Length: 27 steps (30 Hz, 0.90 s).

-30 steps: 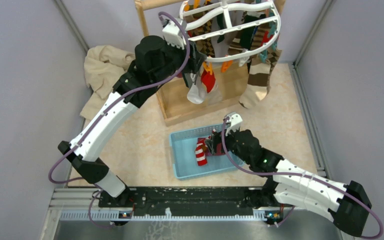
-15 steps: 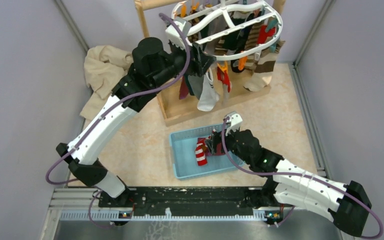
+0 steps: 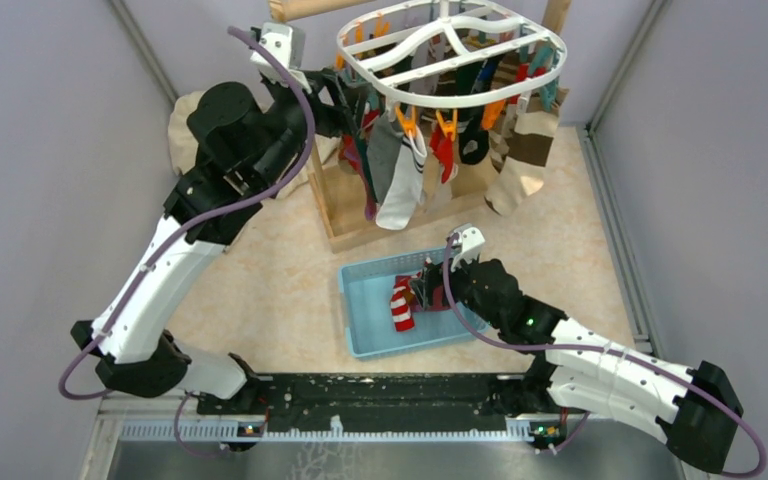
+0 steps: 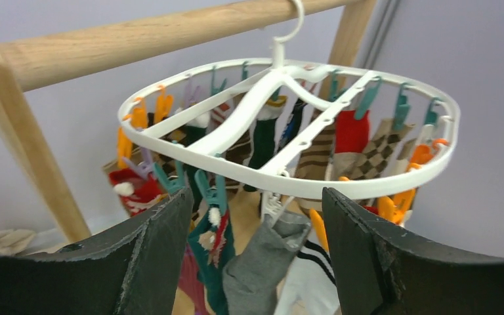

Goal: Remove the socks clipped to the hanger
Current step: Adjust the hanger on the clothesline.

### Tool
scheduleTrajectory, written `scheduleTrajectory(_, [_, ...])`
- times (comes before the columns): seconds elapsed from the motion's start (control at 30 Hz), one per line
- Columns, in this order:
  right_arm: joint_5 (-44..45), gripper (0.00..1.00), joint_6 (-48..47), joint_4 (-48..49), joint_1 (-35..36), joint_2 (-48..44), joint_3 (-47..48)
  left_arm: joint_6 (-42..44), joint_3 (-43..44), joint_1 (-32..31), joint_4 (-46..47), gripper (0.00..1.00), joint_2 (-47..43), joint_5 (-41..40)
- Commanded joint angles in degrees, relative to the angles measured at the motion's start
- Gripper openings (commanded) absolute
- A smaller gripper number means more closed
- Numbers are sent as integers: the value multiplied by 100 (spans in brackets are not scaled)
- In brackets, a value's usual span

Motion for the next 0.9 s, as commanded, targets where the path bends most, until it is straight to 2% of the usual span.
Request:
scheduleTrajectory(0.0, [-30,87,37,267,55,-44,197,182,-145,360,-231,78,251,-319])
scheduleTrajectory(0.3, [14,87,25,115,55,-217,234,155,-258,822,-166,76,793,82])
scheduleTrajectory(0.57, [22,87,-26,36,55,-232,322,-32,-120,803,-59,72,1149,419])
scheduleTrajectory(0.87, [14,87,-23,89,57,-209,285,-86,-224,390,157,70,1126,417])
